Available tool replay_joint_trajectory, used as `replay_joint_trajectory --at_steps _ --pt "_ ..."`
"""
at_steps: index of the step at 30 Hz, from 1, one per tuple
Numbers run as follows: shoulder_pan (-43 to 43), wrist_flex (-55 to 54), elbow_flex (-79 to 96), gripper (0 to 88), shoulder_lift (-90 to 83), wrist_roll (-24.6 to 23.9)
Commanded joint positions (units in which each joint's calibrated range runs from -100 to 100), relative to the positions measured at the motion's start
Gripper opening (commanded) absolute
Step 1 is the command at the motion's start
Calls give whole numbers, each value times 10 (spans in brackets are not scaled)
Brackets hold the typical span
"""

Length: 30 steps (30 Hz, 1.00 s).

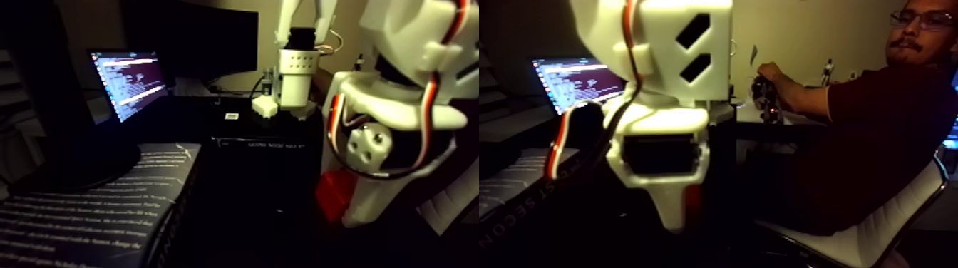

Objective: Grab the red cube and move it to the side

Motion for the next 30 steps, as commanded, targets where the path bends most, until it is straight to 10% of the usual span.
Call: replay_joint_trajectory --at_steps 1,30 --pt "-3 7 -10 124 -2 2" --pt "10 173 -85 125 -167 7"
